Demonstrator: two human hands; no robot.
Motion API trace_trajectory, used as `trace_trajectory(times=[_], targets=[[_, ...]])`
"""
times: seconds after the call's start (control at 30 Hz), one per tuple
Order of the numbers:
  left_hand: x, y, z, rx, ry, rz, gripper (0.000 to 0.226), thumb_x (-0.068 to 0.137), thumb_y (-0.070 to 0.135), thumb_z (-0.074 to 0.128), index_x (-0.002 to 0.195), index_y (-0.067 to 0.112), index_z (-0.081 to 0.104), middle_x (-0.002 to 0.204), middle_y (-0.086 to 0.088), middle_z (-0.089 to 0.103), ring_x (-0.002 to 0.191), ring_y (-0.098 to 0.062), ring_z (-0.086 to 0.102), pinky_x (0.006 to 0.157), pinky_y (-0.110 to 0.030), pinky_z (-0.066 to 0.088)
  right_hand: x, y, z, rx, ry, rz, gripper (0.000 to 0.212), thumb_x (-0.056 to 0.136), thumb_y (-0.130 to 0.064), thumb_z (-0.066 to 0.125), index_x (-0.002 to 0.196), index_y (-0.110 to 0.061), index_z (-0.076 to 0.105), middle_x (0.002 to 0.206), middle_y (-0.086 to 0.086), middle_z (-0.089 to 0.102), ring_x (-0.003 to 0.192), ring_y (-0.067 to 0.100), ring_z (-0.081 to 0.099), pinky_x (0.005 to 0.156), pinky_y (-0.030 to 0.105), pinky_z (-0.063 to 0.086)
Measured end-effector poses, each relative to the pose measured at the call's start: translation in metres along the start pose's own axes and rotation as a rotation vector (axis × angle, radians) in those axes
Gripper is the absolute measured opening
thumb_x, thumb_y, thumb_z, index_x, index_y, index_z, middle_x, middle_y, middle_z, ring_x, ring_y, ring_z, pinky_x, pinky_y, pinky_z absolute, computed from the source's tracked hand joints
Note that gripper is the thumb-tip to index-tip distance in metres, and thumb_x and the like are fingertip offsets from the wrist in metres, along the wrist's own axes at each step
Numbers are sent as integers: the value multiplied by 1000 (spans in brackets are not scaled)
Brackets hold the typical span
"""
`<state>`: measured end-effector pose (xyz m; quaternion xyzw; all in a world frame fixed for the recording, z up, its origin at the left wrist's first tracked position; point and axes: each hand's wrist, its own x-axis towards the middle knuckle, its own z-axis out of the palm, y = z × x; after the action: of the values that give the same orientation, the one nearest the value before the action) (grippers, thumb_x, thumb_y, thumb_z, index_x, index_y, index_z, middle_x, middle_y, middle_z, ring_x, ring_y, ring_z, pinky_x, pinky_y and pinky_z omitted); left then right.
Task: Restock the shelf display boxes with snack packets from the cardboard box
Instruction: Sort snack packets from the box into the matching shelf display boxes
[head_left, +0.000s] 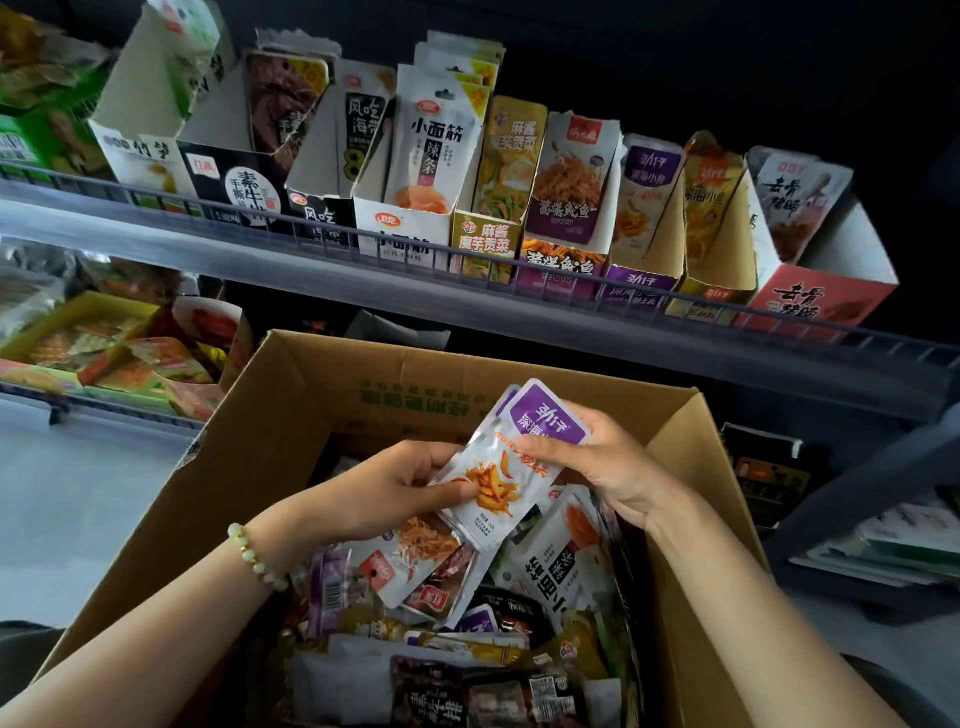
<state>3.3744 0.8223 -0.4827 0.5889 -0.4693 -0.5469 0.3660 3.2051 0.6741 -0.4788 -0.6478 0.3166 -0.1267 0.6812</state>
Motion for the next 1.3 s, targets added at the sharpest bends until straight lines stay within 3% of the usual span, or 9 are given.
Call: trace_trajectory(times=[0.1, 0.27, 0.47, 0.6, 0.77, 0.93, 1.07, 1.2, 1.3], targets=[[1, 2, 3, -112, 41, 13, 36, 87, 27, 57, 117, 8, 59, 107, -7, 73, 95, -24, 71, 77, -30, 59, -2, -3, 0, 42, 61, -55, 43, 63, -25, 77, 103, -16, 66, 97, 5, 74, 90, 21, 70, 83, 33, 57], [3, 10, 3, -291, 268, 66, 30, 79, 22, 64, 105, 9, 67, 93, -11, 75, 87, -20, 73, 70, -23, 58, -2, -4, -1, 216, 112, -48, 43, 66, -25, 73, 106, -15, 64, 97, 6, 74, 88, 19, 70, 79, 30, 56], [6, 32, 0, -347, 228, 176, 26, 84, 21, 55, 95, 3, 69, 96, -14, 74, 85, -20, 73, 72, -24, 58, -4, -12, -2, 447, 12, 7, 44, 69, -25, 69, 109, -5, 64, 100, 14, 72, 87, 20, 70, 77, 29, 59], [19, 56, -6, -277, 224, 196, 29, 83, 27, 55, 96, 5, 70, 99, -13, 74, 89, -19, 72, 77, -24, 58, -5, -28, -13, 555, 35, -11, 43, 64, -22, 72, 104, -6, 65, 93, 13, 74, 81, 20, 72, 64, 29, 59], [44, 90, -6, -319, 380, 226, 14, 89, 18, 57, 95, 9, 66, 91, -11, 75, 77, -16, 73, 64, -21, 58, -6, -53, -41, 480, 172, -103, 37, 71, -17, 67, 107, -14, 62, 92, 6, 75, 83, 16, 72, 65, 26, 58], [73, 120, 3, -307, 386, 227, 21, 94, 25, 53, 94, 7, 63, 94, -12, 74, 77, -17, 72, 62, -24, 57, -5, -71, -72, 470, 236, -126, 48, 67, -19, 71, 114, -13, 61, 101, 9, 74, 91, 20, 71, 67, 26, 58], [103, 144, 11, -317, 434, 252, 20, 97, 23, 51, 93, 7, 63, 88, -10, 74, 73, -15, 72, 63, -26, 59, 0, -84, -99, 450, 273, -114, 41, 74, -20, 71, 113, -11, 63, 102, 9, 74, 92, 19, 71, 65, 26, 58], [132, 165, 14, -198, 443, 277, 22, 97, 25, 51, 97, 8, 66, 91, -7, 75, 76, -12, 72, 68, -27, 60, 6, -106, -133, 296, 346, -197, 37, 76, -19, 72, 112, -13, 63, 102, 7, 74, 91, 18, 71, 67, 26, 58], [151, 174, 3, 83, 485, 331, 22, 98, 30, 49, 107, 15, 63, 97, -1, 73, 78, -5, 71, 66, -22, 58, 12, -131, -161, 40, 413, -265, 31, 80, -18, 73, 110, -16, 64, 102, 4, 73, 93, 17, 70, 73, 25, 56]])
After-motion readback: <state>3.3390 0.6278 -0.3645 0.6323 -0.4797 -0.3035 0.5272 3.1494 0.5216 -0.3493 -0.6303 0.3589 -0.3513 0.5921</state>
